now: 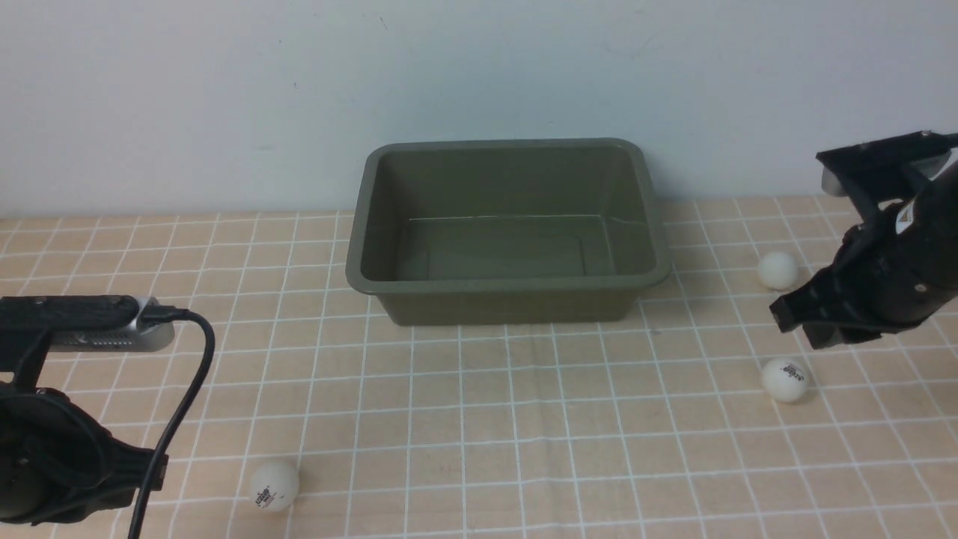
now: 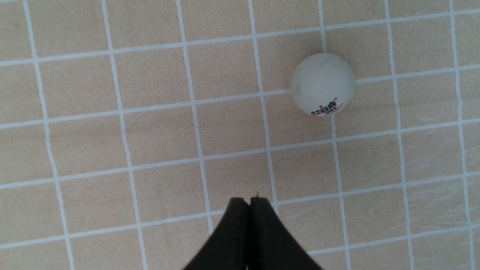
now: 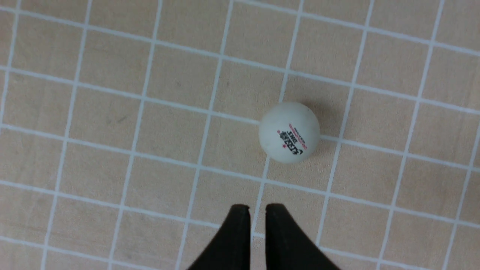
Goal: Put the table tennis balls into the box on the light coffee tablecloth.
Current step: 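Reach for and grasp a ping pong ball on the table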
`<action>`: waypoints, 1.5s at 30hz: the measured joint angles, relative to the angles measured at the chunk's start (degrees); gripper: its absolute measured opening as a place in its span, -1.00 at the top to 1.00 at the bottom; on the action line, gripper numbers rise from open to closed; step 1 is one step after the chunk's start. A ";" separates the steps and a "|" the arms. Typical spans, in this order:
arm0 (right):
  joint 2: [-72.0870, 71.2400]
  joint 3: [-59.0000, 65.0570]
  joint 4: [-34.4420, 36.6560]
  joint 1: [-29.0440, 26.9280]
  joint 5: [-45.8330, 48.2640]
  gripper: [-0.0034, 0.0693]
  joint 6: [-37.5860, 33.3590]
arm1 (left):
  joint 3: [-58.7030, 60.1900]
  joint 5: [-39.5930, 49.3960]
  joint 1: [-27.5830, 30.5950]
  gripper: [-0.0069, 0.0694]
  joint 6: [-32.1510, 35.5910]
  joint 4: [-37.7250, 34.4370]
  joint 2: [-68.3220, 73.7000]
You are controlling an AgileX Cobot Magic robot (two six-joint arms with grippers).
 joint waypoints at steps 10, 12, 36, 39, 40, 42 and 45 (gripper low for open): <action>0.00 -0.27 0.00 0.00 0.44 -0.10 -0.18 | 0.00 0.00 0.00 1.00 0.49 0.00 0.00; 0.00 -0.27 0.00 0.00 0.44 -0.26 -0.18 | 0.00 0.00 0.00 1.00 0.56 0.00 0.00; 13.14 -0.50 1.27 -5.33 -7.69 -0.60 0.11 | 0.00 0.00 0.00 1.00 0.60 0.00 0.05; 14.66 -0.97 2.15 -5.33 -8.12 -0.60 -0.34 | 0.00 0.00 0.00 1.00 0.60 0.00 0.05; 15.09 -1.15 2.26 -5.33 -8.12 -0.60 -0.45 | 0.00 0.00 0.00 1.00 0.60 0.00 0.05; 15.92 -1.63 2.39 -5.33 -8.18 -0.60 -0.80 | 0.00 0.00 0.00 1.00 0.60 0.00 0.05; 17.40 -3.11 2.93 -5.33 -8.18 -0.60 -1.10 | 0.00 0.00 0.00 1.00 0.60 0.00 0.05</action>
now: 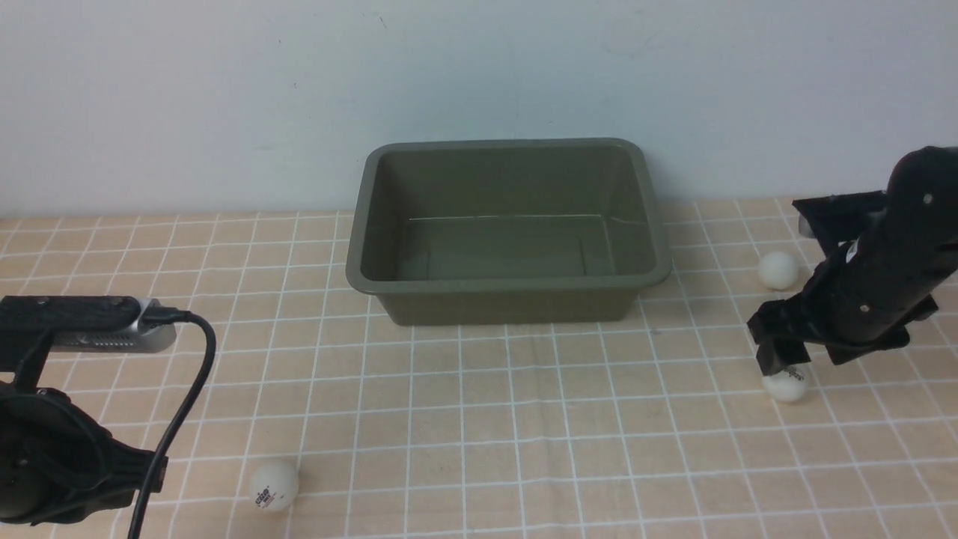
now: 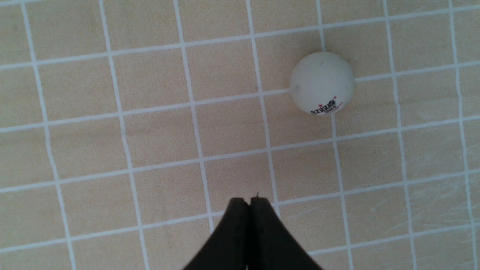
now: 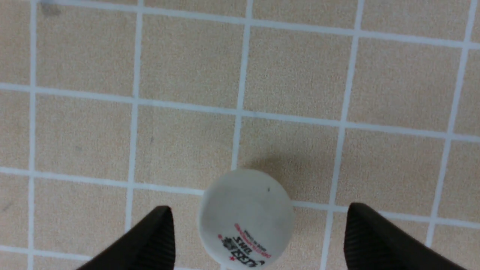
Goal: Put the table tennis balls into the box on the light coffee tablecloth.
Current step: 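Reach for and grasp a ping pong ball on the table, then release the ping pong ball into the bin and lift the gripper away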
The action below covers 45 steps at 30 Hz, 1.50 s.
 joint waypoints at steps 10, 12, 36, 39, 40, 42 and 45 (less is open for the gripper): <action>3.86 -2.58 1.76 0.00 1.11 -0.60 -2.05 | 0.00 0.00 0.00 1.00 0.00 0.00 0.00; 4.23 -2.58 1.76 0.00 1.18 -0.59 -2.18 | 0.00 0.00 0.00 1.00 0.00 0.00 0.00; 4.26 -2.64 1.89 0.00 2.47 -0.03 -2.24 | 0.00 0.00 0.00 1.00 0.00 0.00 0.00; 4.26 -2.95 1.89 0.00 3.17 -0.03 -2.24 | 0.00 0.00 0.00 1.00 0.00 0.00 0.00; 4.26 -3.73 1.89 0.00 4.66 -0.03 -2.24 | 0.00 0.00 0.00 1.00 0.00 0.00 0.00; 4.26 -6.18 1.89 0.00 7.20 -0.03 -2.24 | 0.00 0.00 0.00 1.00 0.00 0.00 0.00; 4.26 -9.85 2.08 0.00 10.93 -0.03 -2.24 | 0.00 0.00 0.00 1.00 0.00 0.00 0.00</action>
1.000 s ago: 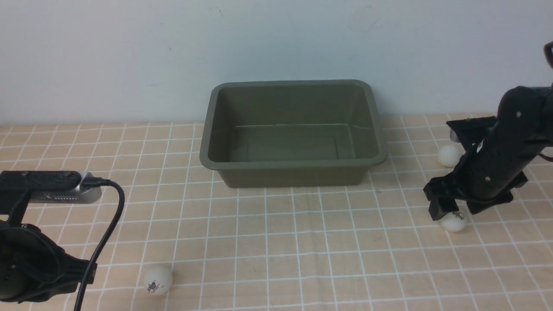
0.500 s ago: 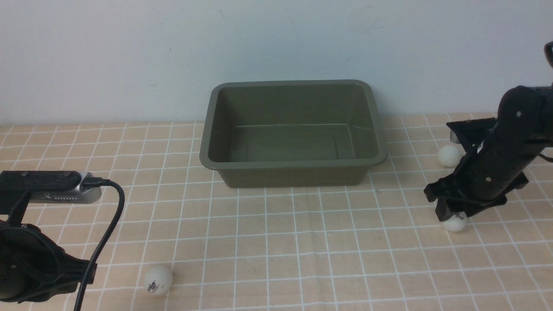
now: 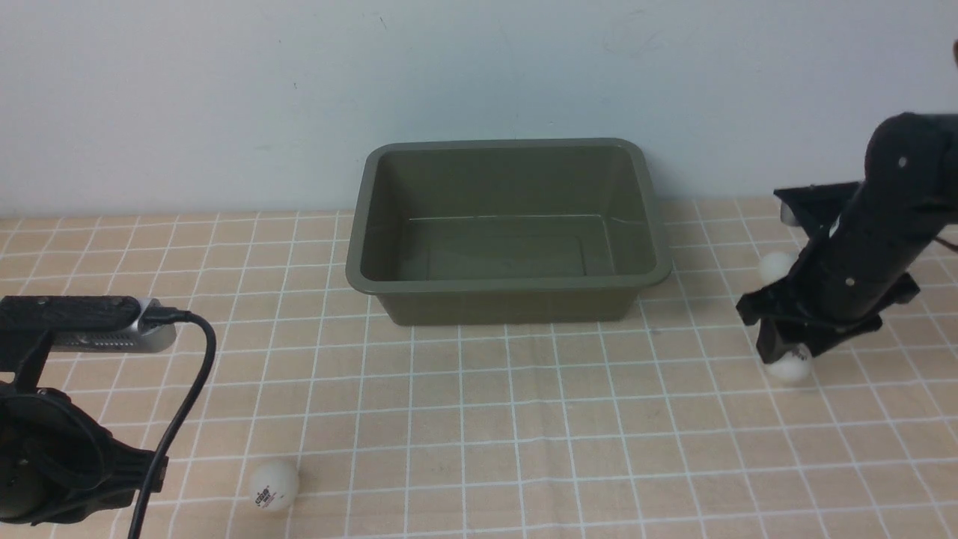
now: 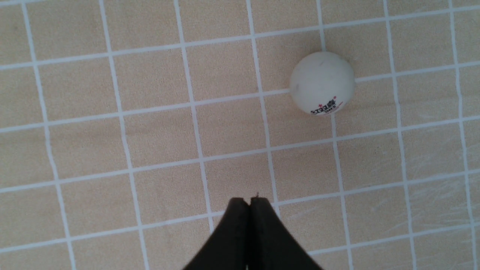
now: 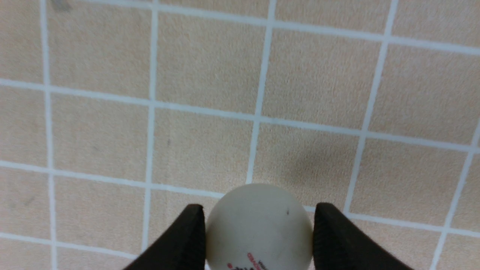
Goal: Put the table tennis balls into the box on the light coffee tablecloth.
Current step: 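Release the ping pong ball into the bin and lift the gripper away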
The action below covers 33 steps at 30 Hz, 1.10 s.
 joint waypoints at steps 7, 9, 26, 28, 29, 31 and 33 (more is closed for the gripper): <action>0.00 -16.20 4.66 0.00 11.74 -0.03 0.00 | 0.00 0.00 0.00 1.00 0.00 0.00 0.00; 0.00 -19.88 7.76 0.00 12.31 -0.03 -0.32 | 0.00 0.00 0.00 1.00 0.00 0.00 0.00; 15.01 -36.17 21.51 8.11 6.81 -0.03 -7.97 | 0.00 0.00 0.00 1.00 0.00 -0.17 0.00; 15.70 -36.25 21.17 8.11 5.96 -0.03 -7.92 | 0.00 0.00 0.00 1.00 0.00 -0.19 0.00; 16.19 -36.25 20.98 8.11 5.16 -0.06 -7.92 | 0.00 0.00 0.00 1.00 0.00 -0.24 0.00; 16.65 -36.25 20.89 8.11 4.46 -0.10 -8.04 | 0.00 0.00 0.00 1.00 0.00 -0.24 0.00; 16.94 -36.25 20.89 8.11 3.95 -0.16 -8.18 | 0.00 0.00 0.00 1.00 0.00 -0.29 0.00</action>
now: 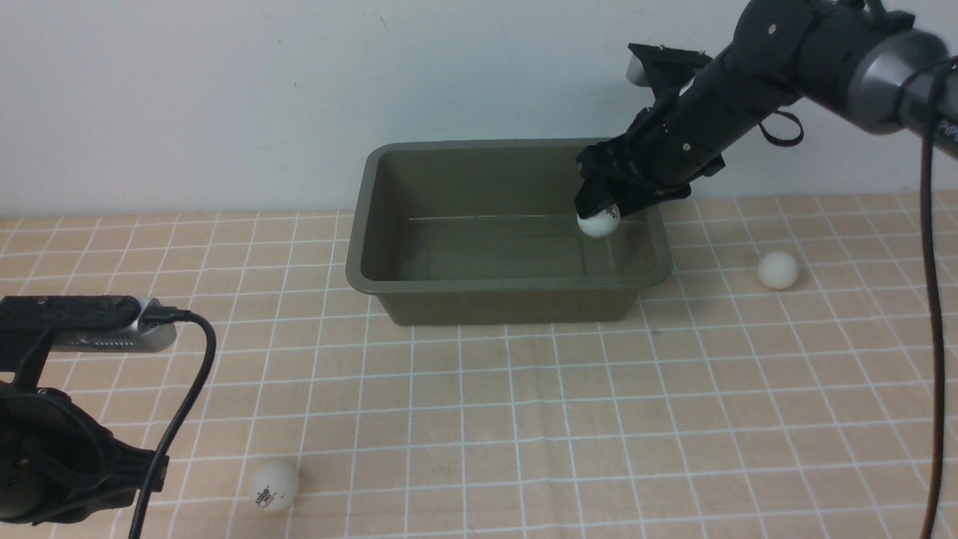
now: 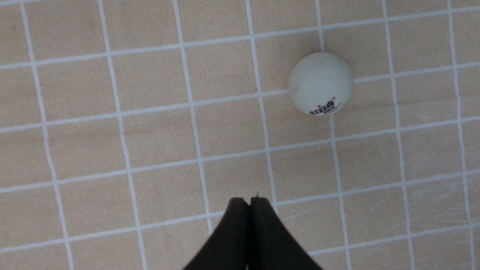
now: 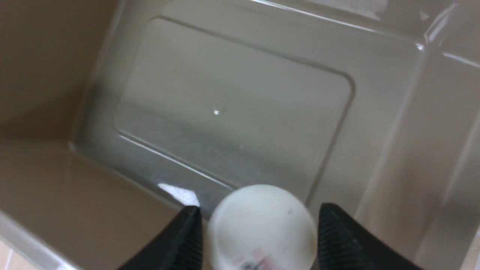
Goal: Put the table tennis balls into the box on the light coffee tablecloth.
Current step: 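Release the ping pong ball into the bin and lift the gripper away, then reach for and grasp a ping pong ball on the table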
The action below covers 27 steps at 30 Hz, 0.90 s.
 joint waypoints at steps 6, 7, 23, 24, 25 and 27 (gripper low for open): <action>0.84 -0.05 0.00 0.00 -0.48 -0.32 -0.23 | 0.00 0.00 0.00 1.00 0.00 -0.07 0.00; 0.91 -0.05 0.00 0.00 -0.48 -0.32 -0.23 | 0.00 0.00 0.00 1.00 0.00 -0.07 0.00; 0.79 -14.88 -27.58 -1.08 9.74 -0.33 15.11 | 0.00 1.20 0.00 1.00 0.00 -0.72 0.00; 0.79 -14.88 -28.77 -1.36 9.83 -0.33 16.20 | 0.00 1.20 0.00 1.00 0.00 -0.77 0.00; 0.79 -14.88 -29.49 -1.67 9.90 -0.33 17.00 | 0.00 1.24 0.00 1.00 0.00 -0.77 0.00; 0.79 -14.88 -29.65 -2.56 9.90 -0.33 18.05 | 0.00 1.31 0.00 1.00 0.00 -1.05 0.00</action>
